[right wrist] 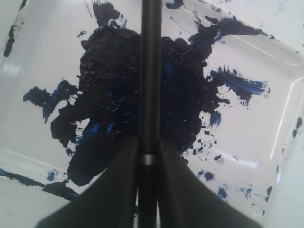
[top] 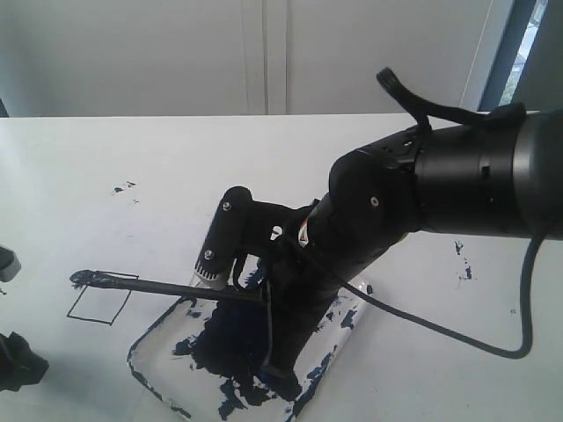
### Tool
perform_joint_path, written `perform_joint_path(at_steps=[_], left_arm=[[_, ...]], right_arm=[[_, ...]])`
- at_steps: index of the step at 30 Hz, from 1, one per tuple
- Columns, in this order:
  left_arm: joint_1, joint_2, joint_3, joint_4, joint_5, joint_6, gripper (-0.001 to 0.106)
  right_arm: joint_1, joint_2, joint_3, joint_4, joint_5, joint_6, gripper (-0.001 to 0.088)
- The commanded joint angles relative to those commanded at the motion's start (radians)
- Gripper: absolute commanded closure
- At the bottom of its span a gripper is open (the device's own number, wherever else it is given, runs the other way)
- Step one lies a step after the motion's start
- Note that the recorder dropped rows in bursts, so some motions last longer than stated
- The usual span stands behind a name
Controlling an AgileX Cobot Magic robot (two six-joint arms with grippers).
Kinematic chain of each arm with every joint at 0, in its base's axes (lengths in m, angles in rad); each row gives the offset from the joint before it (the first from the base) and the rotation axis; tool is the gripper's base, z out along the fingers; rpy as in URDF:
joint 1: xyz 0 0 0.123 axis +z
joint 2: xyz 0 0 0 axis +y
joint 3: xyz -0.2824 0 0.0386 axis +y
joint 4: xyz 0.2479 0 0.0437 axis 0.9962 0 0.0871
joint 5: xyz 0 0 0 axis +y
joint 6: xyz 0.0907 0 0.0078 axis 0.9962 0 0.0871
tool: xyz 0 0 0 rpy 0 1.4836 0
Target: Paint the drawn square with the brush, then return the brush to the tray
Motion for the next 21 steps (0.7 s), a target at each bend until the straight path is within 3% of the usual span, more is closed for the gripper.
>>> perform_joint_path(at_steps=[14,21], left_arm=[[0.0,0.0,0.017,0.0,-0.009,-0.008,0.038],[0.0,0.0,0.017,0.0,-0.009,-0.008,0.038]], right_arm=[[0.0,0.027,0.0,0.0,0.037,0.0,0.0868],[0.0,0.048,0.0,0.0,-0.006,0.0,0.0868]])
